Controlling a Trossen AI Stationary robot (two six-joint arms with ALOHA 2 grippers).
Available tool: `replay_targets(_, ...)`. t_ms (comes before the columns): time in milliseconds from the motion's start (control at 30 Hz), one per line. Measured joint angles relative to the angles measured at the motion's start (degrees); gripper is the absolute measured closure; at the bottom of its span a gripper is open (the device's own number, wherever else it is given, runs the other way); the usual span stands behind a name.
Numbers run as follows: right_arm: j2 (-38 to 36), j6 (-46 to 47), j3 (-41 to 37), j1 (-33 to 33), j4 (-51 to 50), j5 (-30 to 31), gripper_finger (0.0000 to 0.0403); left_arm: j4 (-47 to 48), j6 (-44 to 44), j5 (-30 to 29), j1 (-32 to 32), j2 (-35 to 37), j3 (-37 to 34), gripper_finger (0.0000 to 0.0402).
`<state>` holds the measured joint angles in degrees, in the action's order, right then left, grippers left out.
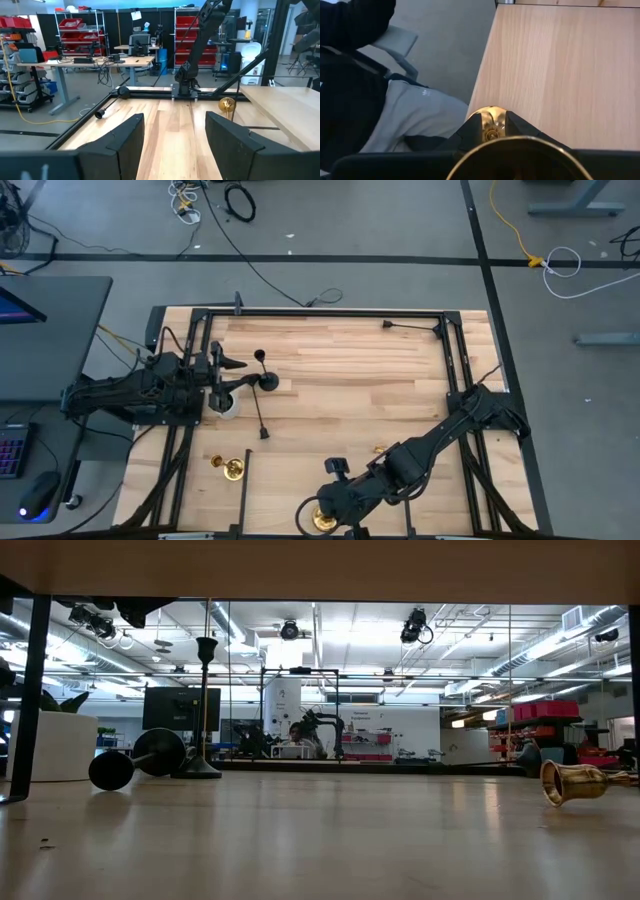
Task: Pick & Place candle stick holders
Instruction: Put the top yellow candlestick on the shelf
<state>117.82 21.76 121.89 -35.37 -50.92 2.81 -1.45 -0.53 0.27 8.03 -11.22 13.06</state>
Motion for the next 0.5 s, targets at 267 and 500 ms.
replay_targets(267, 0.0, -0.2, 0.0, -0.1, -0.6, 0.7, 0.0331, 0.0, -0.1, 0.0, 0.0, 0.0, 0.0, 0.0191)
replay_targets(500, 0.0, -0.4, 0.0, -0.1, 0.3, 0.8, 0.0326, 0.0, -0.1, 0.0, 0.0, 0.0, 0.0, 0.0191)
